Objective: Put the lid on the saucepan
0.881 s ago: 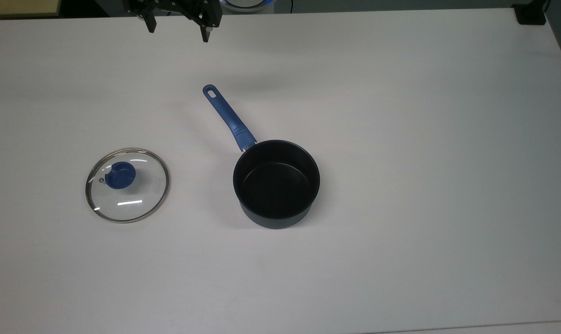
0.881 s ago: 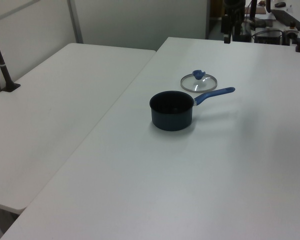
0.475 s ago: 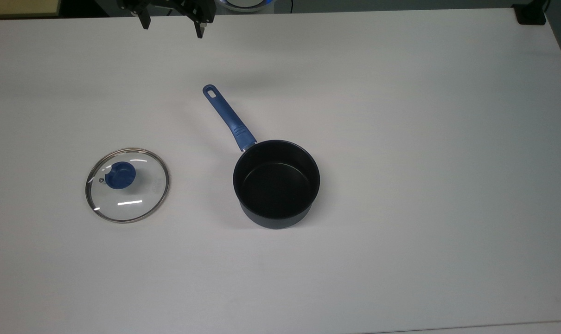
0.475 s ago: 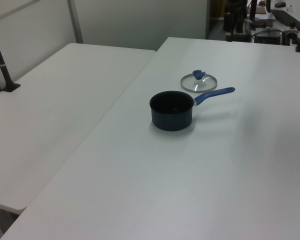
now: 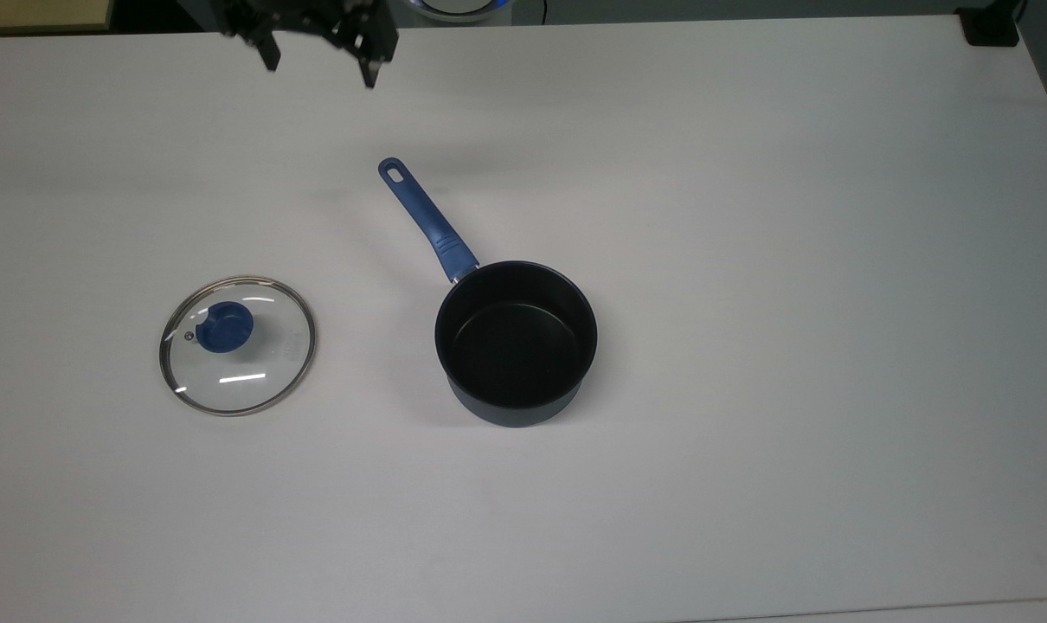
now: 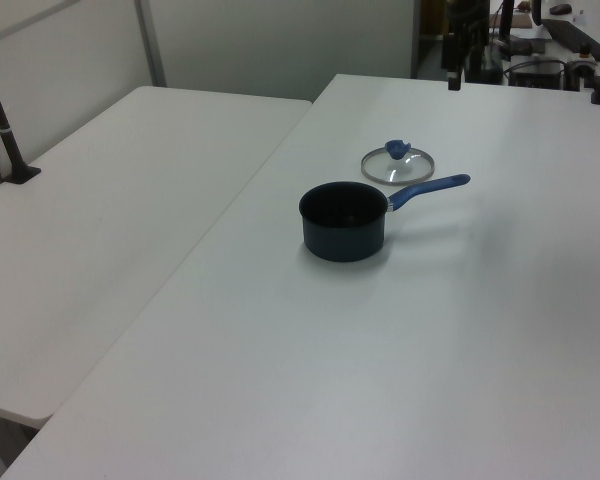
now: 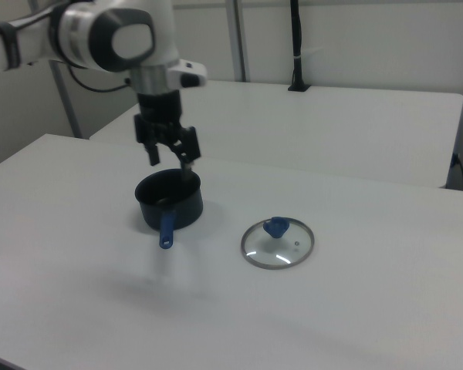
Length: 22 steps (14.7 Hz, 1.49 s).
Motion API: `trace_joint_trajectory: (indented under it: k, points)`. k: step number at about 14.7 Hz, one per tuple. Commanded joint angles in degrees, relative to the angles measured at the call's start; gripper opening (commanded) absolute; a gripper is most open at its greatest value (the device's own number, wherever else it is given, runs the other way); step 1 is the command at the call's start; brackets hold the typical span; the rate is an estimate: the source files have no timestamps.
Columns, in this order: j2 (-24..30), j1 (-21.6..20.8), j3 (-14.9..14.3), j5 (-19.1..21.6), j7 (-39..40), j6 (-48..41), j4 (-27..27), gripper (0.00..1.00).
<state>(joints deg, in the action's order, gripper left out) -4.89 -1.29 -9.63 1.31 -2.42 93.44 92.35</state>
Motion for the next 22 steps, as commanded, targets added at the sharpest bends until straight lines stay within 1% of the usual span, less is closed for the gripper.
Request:
trace_joint_trajectory:
  k: [1, 4, 8, 12, 17, 19, 22]
  points:
    - [-5.4, 3.7, -1.0, 2.5, 1.5, 6.7, -2.4, 1.0]
    - [-9.2, 6.1, -1.5, 2.5, 1.5, 14.5, -2.7, 1.0]
    - [-13.1, 7.9, -1.5, 2.6, 1.5, 21.7, -2.7, 1.0]
    - [-19.4, 8.2, -1.5, 2.4, 1.2, 28.7, -2.7, 1.0]
    - [-23.5, 8.2, -1.5, 2.6, 0.1, 36.1, -2.6, 1.0]
    - [-24.6, 8.1, -1.5, 2.3, -2.7, 39.7, -2.6, 1.0]
    - [-26.2, 7.9, -1.5, 2.1, -2.8, 39.9, -2.6, 1.0]
